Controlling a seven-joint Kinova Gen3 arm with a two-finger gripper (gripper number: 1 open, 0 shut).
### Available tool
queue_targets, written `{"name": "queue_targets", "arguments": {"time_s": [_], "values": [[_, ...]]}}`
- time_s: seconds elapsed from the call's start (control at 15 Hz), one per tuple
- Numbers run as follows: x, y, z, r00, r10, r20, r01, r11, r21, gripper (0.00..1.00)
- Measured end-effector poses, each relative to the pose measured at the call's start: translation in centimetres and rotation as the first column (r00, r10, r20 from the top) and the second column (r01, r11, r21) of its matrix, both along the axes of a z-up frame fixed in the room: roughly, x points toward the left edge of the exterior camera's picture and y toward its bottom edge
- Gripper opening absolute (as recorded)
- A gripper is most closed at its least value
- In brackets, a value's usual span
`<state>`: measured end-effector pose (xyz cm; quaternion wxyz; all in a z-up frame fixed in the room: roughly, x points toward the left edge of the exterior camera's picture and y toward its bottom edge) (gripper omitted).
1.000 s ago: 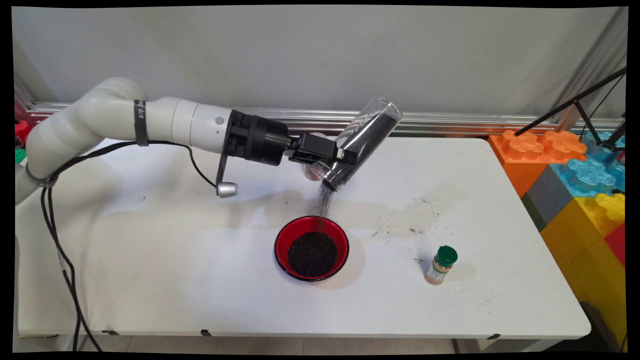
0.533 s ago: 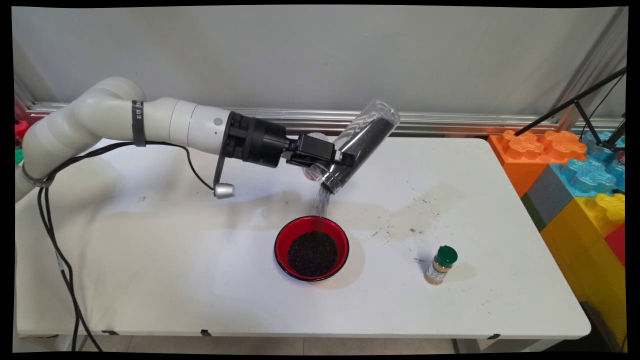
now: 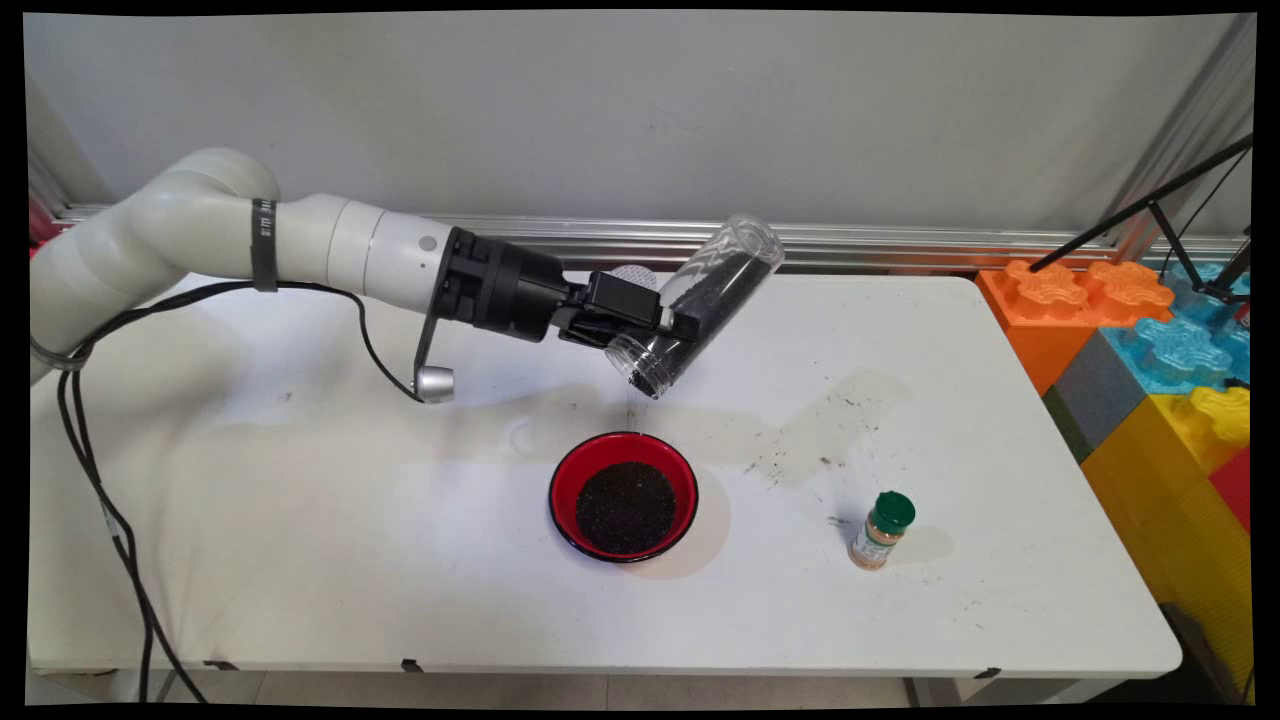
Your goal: Pour the black seasoning powder in the red bowl
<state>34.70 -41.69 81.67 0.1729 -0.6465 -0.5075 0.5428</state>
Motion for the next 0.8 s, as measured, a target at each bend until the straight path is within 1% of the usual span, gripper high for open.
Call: {"name": "queue_targets", "arguments": {"time_s": [0.2,0.4,0.6,0.8], "values": [[0.23,-0.01,0.22,1.000,0.019,0.006,-0.019,0.999,0.043,0.00],[0.52,-0.10,0.43,0.999,0.043,0.014,-0.044,0.994,0.098,0.00],[0.70,-0.17,0.62,0.998,0.065,0.020,-0.067,0.986,0.150,0.00],[0.79,-0.41,0.89,0.995,0.096,0.025,-0.099,0.972,0.214,0.00]]}}
